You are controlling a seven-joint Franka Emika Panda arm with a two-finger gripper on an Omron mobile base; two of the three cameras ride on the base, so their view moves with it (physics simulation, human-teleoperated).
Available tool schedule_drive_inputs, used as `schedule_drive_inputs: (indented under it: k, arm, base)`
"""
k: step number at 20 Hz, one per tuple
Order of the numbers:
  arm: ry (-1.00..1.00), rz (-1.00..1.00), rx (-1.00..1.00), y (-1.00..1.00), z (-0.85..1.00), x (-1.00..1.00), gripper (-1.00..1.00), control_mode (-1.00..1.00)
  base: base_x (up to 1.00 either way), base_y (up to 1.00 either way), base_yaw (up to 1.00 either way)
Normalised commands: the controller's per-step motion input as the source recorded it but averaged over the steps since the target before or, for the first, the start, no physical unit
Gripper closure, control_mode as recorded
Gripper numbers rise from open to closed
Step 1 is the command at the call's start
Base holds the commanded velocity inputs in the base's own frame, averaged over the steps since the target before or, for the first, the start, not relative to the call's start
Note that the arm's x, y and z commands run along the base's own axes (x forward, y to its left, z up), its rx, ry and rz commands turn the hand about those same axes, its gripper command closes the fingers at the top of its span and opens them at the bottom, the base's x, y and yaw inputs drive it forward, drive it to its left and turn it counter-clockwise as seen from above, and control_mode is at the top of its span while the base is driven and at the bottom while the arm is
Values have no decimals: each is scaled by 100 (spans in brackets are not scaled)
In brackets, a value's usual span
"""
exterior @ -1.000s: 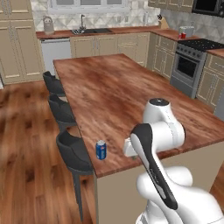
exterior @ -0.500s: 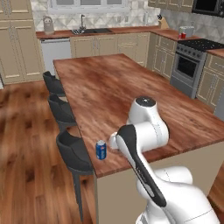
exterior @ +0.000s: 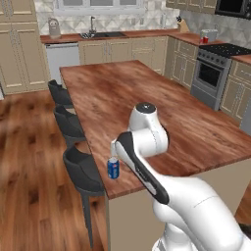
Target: Four empty soda cans are scattered around the kitchen. Gather all the cans and cluster them next to the stove for recycling.
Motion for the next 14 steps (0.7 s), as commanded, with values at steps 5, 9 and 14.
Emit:
schedule_drive_inputs:
  k: [5,9,14]
  arm:
    - [0,0,0,26,-30,36,-100,-100]
    - [2,0,0,22,-55,25,-100,-100]
    - [2,0,0,0,-54,22,-100,-100]
  base:
    - [0,0,0]
    - [0,0,0]
    - [0,0,0]
